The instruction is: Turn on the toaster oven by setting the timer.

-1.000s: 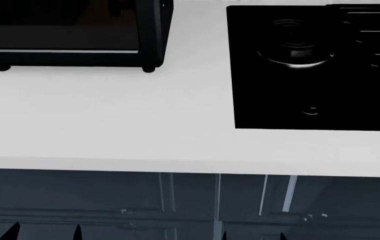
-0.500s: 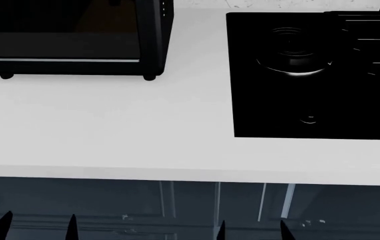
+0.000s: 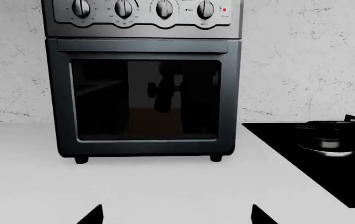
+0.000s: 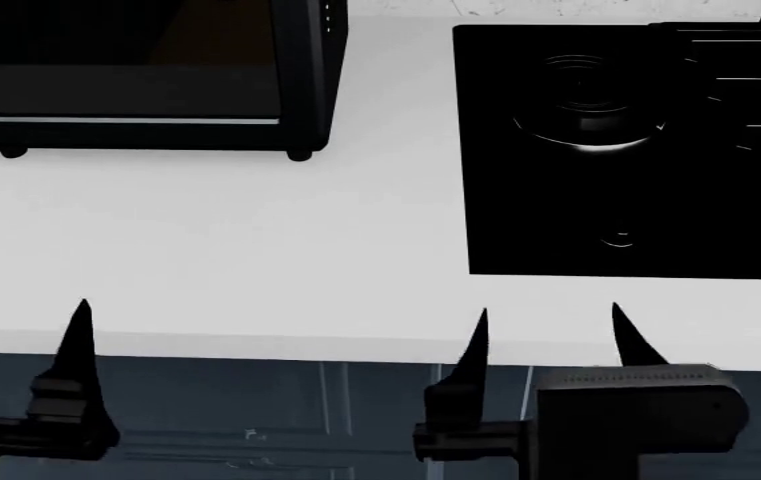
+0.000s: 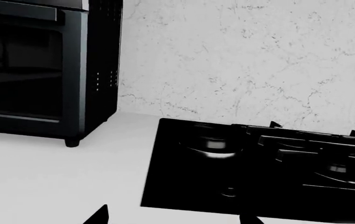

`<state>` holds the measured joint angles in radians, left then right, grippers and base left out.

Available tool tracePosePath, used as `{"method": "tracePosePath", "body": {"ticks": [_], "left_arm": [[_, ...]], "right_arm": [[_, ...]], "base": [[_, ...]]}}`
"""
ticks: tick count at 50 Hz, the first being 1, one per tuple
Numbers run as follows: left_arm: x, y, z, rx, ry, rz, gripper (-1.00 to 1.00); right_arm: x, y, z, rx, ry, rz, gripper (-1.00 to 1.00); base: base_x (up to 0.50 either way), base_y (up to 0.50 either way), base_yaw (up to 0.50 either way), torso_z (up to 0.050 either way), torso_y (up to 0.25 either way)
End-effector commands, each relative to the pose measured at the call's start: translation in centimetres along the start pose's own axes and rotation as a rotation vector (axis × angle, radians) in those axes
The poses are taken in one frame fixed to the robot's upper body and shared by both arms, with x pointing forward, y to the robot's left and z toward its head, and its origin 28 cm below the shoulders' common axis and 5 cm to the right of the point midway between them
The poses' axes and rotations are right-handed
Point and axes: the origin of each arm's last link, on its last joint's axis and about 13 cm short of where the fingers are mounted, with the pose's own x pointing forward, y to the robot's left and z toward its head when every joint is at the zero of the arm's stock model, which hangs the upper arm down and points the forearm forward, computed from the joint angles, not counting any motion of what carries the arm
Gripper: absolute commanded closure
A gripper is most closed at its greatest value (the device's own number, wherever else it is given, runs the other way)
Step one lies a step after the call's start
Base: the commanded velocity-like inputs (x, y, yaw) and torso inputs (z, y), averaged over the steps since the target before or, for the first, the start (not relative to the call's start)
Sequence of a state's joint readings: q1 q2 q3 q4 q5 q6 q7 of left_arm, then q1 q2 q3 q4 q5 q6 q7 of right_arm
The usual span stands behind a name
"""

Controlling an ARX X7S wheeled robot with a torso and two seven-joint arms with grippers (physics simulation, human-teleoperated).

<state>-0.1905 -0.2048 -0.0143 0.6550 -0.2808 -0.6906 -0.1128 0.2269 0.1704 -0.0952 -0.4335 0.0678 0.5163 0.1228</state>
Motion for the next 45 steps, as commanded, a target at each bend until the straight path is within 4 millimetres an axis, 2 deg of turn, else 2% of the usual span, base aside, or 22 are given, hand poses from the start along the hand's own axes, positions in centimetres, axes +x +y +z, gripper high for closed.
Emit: {"method": "tracePosePath", "body": {"ticks": [1,10,15,28,45], "left_arm": [[1.7,1.5,5.3,0.012,-0.03,0.007,-1.0],[3.5,2.4,9.0,0.02,-0.084,0.026,-1.0],[4.4,2.5,10.0,0.035,-0.1,0.028,-1.0],[4.4,2.4,10.0,0.047,-0.108,0.021,-1.0],[3.6,2.4,10.3,0.047,-0.121,0.011,-1.0]], "right_arm": [[2.3,-1.6,4.2,-0.007,-0.04,-0.003,-1.0],[4.9,-2.6,7.0,-0.049,-0.062,-0.004,-1.0],[5.8,-2.9,7.6,-0.029,-0.062,0.005,-1.0],[5.5,-3.0,8.2,-0.032,-0.082,0.01,-1.0],[4.9,-2.9,8.8,-0.046,-0.092,0.02,-1.0]], "base": [[0.0,0.0,0.0,0.0,0.0],[0.0,0.0,0.0,0.0,0.0],[0.0,0.0,0.0,0.0,0.0],[0.0,0.02,0.0,0.0,0.0],[0.0,0.49,0.0,0.0,0.0]]}}
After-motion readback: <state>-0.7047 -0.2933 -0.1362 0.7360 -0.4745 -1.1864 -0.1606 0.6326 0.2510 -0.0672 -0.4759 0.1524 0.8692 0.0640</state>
